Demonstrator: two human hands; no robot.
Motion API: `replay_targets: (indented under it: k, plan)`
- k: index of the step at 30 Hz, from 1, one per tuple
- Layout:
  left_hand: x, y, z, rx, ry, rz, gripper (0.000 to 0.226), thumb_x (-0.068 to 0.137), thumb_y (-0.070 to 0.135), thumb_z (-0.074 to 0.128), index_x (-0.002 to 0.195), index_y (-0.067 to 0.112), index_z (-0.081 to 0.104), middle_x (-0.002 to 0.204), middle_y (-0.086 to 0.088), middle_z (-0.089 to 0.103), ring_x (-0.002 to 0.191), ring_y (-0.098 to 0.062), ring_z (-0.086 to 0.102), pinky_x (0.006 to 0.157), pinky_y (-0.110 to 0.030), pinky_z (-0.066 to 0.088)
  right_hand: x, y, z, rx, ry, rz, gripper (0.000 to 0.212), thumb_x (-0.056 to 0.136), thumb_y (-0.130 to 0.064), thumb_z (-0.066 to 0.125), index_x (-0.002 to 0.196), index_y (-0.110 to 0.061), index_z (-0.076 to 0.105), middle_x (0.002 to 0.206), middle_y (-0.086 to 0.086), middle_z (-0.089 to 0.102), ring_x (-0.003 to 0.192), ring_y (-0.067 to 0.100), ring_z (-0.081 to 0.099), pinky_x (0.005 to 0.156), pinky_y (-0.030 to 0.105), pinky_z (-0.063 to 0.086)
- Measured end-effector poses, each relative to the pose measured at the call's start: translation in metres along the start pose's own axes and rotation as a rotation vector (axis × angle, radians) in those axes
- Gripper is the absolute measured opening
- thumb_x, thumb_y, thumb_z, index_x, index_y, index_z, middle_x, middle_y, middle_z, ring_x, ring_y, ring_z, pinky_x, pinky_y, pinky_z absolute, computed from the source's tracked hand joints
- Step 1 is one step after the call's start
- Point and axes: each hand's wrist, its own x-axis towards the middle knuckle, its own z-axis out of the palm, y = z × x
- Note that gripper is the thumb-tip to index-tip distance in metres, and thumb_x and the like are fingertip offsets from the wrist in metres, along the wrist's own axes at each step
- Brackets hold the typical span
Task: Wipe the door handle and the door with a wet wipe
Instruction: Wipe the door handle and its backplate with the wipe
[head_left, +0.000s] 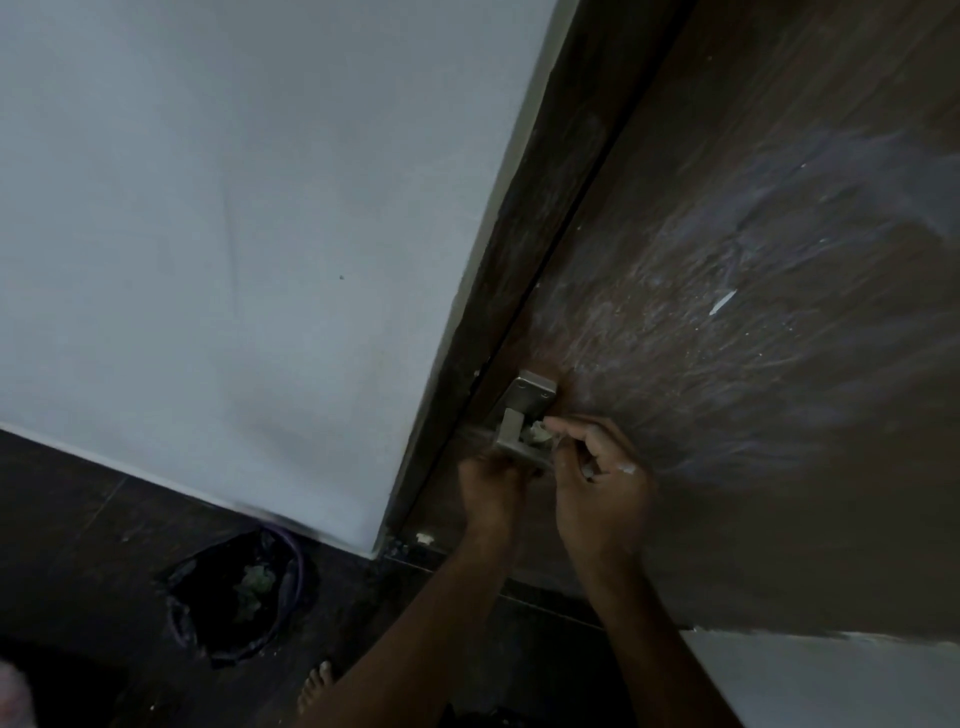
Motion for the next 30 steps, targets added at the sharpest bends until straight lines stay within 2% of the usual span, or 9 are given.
replay_targets:
  k: [3, 7, 11, 14, 18, 21, 24, 27, 30]
  plan:
    - [-0.005, 0.001, -0.010, -0.061, 0.004, 0.022, 0.017, 0.087, -0.012, 0.061, 0.083, 0.001, 0.071, 0.074, -0.003, 0.073, 0.061, -0.005, 0.069, 0.055, -0.017, 0.053, 0.002, 0.001, -0.002, -0.008, 0.014, 0.010, 0.030, 0.087, 0.006, 0.064, 0.097, -0.019, 0.076, 0.094, -0.029, 0.064, 0.090, -0.002, 0.067, 0.074, 0.011, 0.054]
    - [-0.004, 0.005, -0.027, -0.041, 0.106, 0.114, 0.013, 0.087, 0.000, 0.067, 0.090, 0.009, 0.077, 0.079, -0.005, 0.077, 0.067, -0.006, 0.070, 0.060, -0.017, 0.055, -0.001, 0.005, 0.000, -0.042, 0.017, 0.016, 0.029, 0.088, 0.005, 0.065, 0.099, -0.020, 0.075, 0.093, -0.027, 0.064, 0.087, 0.000, 0.069, 0.073, 0.019, 0.058]
    - [-0.010, 0.017, -0.039, -0.073, 0.147, 0.306, 0.011, 0.089, 0.012, 0.070, 0.093, 0.019, 0.077, 0.086, 0.001, 0.078, 0.081, -0.007, 0.072, 0.069, -0.018, 0.054, -0.004, -0.002, 0.006, 0.021, -0.151, -0.037, 0.034, 0.090, 0.003, 0.065, 0.116, -0.018, 0.072, 0.107, -0.015, 0.066, 0.103, -0.003, 0.064, 0.085, 0.009, 0.052]
    - [-0.022, 0.026, -0.039, 0.055, 0.170, 0.476, 0.018, 0.091, 0.016, 0.069, 0.094, 0.033, 0.074, 0.090, 0.019, 0.076, 0.087, 0.004, 0.070, 0.074, -0.009, 0.051, -0.002, -0.014, 0.011, -0.007, -0.321, -0.143, 0.042, 0.092, 0.000, 0.064, 0.131, -0.015, 0.064, 0.122, -0.005, 0.062, 0.116, 0.004, 0.060, 0.098, 0.018, 0.051]
    - [-0.030, 0.033, -0.040, 0.057, 0.097, 0.456, 0.018, 0.094, 0.022, 0.066, 0.107, 0.029, 0.076, 0.102, 0.013, 0.077, 0.101, -0.005, 0.070, 0.087, -0.027, 0.056, 0.003, -0.025, 0.014, -0.052, -0.388, -0.215, 0.039, 0.096, -0.003, 0.061, 0.134, -0.008, 0.061, 0.128, 0.003, 0.061, 0.122, 0.011, 0.059, 0.104, 0.018, 0.048]
    - [-0.029, 0.036, -0.043, 0.084, 0.110, 0.412, 0.018, 0.096, 0.026, 0.060, 0.098, 0.020, 0.078, 0.094, 0.002, 0.077, 0.093, -0.012, 0.071, 0.085, -0.043, 0.057, 0.008, -0.026, 0.011, 0.005, -0.440, -0.136, 0.034, 0.095, -0.003, 0.062, 0.129, -0.008, 0.065, 0.125, 0.002, 0.062, 0.118, 0.015, 0.062, 0.099, 0.016, 0.049]
    - [-0.035, 0.039, -0.043, 0.061, 0.078, 0.381, 0.019, 0.098, 0.021, 0.057, 0.103, 0.023, 0.075, 0.101, 0.007, 0.075, 0.097, -0.006, 0.068, 0.088, -0.034, 0.056, 0.019, -0.027, 0.010, -0.152, -0.287, -0.318, 0.034, 0.088, 0.003, 0.070, 0.120, -0.005, 0.071, 0.115, 0.009, 0.069, 0.107, 0.022, 0.069, 0.094, 0.029, 0.056]
    - [-0.040, 0.040, -0.040, -0.047, 0.098, 0.321, 0.024, 0.099, 0.020, 0.057, 0.116, 0.029, 0.071, 0.112, 0.019, 0.071, 0.103, 0.006, 0.064, 0.087, -0.017, 0.053, 0.039, -0.034, 0.022, -0.208, 0.017, -0.515, 0.022, 0.096, -0.004, 0.063, 0.116, -0.004, 0.072, 0.108, 0.009, 0.072, 0.100, 0.020, 0.070, 0.092, 0.026, 0.056]
    - [-0.041, 0.037, -0.039, -0.093, 0.109, 0.247, 0.021, 0.099, 0.015, 0.057, 0.105, 0.023, 0.076, 0.096, 0.009, 0.076, 0.082, 0.000, 0.068, 0.077, -0.024, 0.054, 0.060, -0.041, 0.038, -0.190, 0.196, -0.668, 0.016, 0.099, -0.005, 0.061, 0.112, -0.004, 0.071, 0.110, 0.008, 0.068, 0.101, 0.018, 0.066, 0.093, 0.027, 0.054]
